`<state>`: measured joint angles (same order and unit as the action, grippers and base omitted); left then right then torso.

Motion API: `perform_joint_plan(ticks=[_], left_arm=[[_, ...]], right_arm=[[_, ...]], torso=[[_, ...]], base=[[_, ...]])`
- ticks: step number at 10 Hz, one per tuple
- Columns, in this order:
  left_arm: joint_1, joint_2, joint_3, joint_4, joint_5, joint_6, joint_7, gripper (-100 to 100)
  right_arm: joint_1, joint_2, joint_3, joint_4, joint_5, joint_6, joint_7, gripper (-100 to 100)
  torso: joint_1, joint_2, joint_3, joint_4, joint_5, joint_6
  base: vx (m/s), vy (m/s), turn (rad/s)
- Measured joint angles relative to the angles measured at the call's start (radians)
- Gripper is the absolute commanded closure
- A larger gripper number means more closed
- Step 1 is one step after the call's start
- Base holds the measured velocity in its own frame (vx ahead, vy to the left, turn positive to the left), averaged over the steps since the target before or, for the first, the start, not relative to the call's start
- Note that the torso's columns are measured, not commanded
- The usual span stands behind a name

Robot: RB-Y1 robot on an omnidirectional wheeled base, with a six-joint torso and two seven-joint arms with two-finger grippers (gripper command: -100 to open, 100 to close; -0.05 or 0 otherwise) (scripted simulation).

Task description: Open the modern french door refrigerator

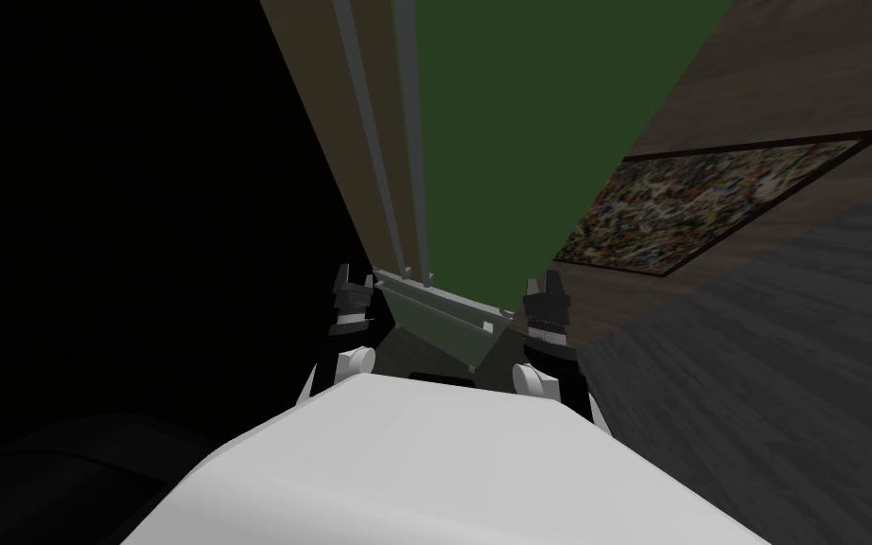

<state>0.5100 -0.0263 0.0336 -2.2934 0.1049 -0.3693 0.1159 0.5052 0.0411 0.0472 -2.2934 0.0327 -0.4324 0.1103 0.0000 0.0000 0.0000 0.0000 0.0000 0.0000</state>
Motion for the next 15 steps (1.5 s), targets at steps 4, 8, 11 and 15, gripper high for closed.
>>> perform_joint_plan(ticks=[4, 8, 11, 15], left_arm=[[0.0, 0.0, 0.0, 0.0, 0.0, 0.0, 0.0, 0], [0.0, 0.0, 0.0, 0.0, 0.0, 0.0, 0.0, 0], [-0.002, 0.022, -0.002, 0.007, -0.001, -0.002, -0.001, -100], [-0.012, 0.127, -0.01, 0.049, -0.007, -0.007, -0.002, -100]], right_arm=[[0.0, 0.0, 0.0, 0.0, 0.0, 0.0, 0.0, 0], [0.0, 0.0, 0.0, 0.0, 0.0, 0.0, 0.0, 0], [0.0, 0.0, 0.0, 0.0, 0.0, 0.0, 0.0, 0], [0.0, 0.0, 0.0, 0.0, 0.0, 0.0, 0.0, 0]], torso=[[0.0, 0.248, -0.497, 0.248, 0.0, 0.0], [0.0, 0.544, -1.087, 0.544, 0.0, 0.0], [0.0, 0.725, -1.451, 0.724, 0.0, 0.0], [0.0, 0.737, -1.476, 0.738, 0.0, 0.0]], base=[[0.0, 0.0, 0.0], [0.0, 0.0, 0.0], [0.007, 0.006, -0.016], [0.021, 0.025, -0.048]])
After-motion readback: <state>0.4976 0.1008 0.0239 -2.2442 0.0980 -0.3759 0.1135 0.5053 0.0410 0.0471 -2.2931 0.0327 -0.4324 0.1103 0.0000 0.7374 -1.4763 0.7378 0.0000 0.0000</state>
